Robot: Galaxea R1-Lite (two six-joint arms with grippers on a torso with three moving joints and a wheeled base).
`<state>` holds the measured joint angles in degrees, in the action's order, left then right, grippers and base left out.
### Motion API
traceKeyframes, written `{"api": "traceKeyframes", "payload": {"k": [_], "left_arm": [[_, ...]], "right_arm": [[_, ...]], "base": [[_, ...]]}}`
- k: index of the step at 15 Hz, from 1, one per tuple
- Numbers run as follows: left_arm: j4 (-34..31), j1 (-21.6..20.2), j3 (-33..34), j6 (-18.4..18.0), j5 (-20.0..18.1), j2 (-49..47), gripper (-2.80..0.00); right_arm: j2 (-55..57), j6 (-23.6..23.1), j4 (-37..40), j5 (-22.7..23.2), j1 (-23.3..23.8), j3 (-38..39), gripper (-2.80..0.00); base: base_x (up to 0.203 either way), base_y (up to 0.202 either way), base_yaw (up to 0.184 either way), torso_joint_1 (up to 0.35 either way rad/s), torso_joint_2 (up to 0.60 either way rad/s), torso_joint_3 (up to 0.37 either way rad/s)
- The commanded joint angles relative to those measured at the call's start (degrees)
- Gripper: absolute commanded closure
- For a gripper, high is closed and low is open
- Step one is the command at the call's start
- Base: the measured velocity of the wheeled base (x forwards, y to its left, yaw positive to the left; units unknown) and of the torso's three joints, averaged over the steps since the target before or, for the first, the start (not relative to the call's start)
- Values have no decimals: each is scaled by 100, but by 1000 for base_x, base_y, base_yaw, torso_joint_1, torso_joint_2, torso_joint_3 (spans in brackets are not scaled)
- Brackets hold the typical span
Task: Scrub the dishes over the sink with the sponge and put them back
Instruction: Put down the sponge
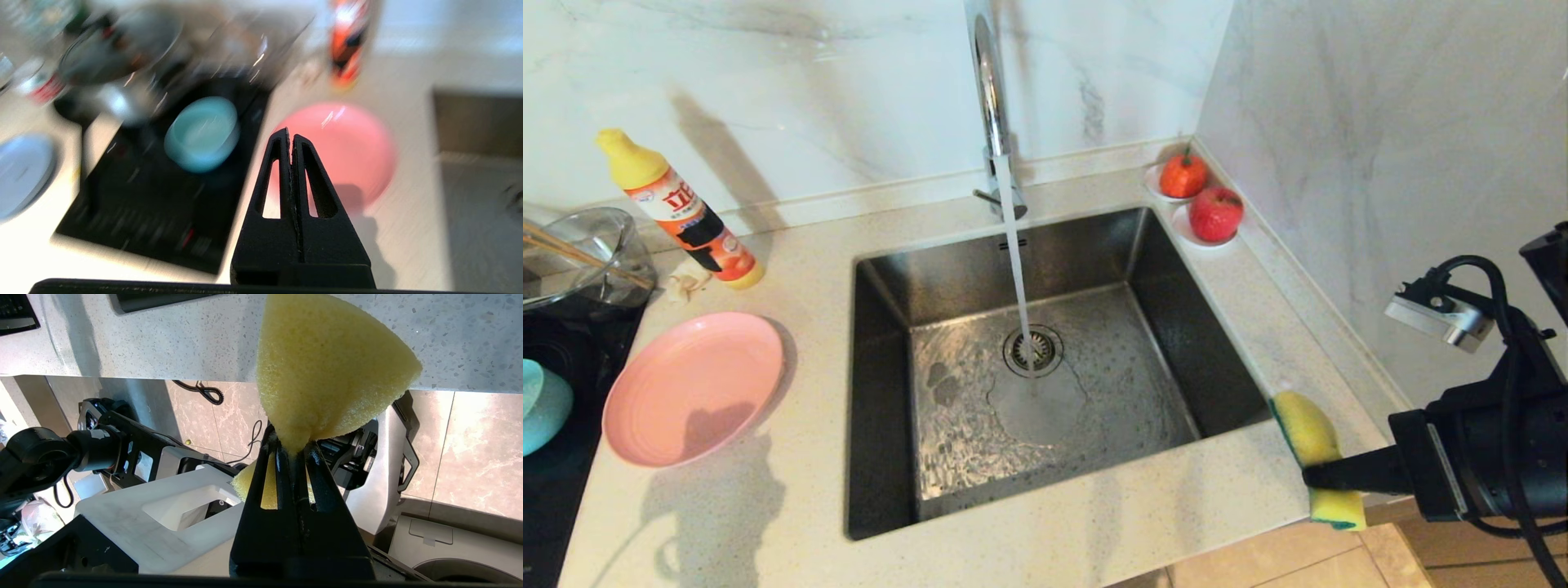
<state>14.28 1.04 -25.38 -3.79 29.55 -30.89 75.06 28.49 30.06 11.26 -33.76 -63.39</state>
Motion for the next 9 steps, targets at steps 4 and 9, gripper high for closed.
{"api": "traceKeyframes", "payload": {"k": [4,9], "left_arm": [[-881,-184,1406,21,-1041,2234,0],[-1408,-150,2347,108,-2626,3084,0]], "right_arm": [[-118,24,26,8,-17,34,0],[-193,-178,17,-134,9,216,0]], "base": [[0,0,0,0,0,0],[0,0,0,0,0,0]]}}
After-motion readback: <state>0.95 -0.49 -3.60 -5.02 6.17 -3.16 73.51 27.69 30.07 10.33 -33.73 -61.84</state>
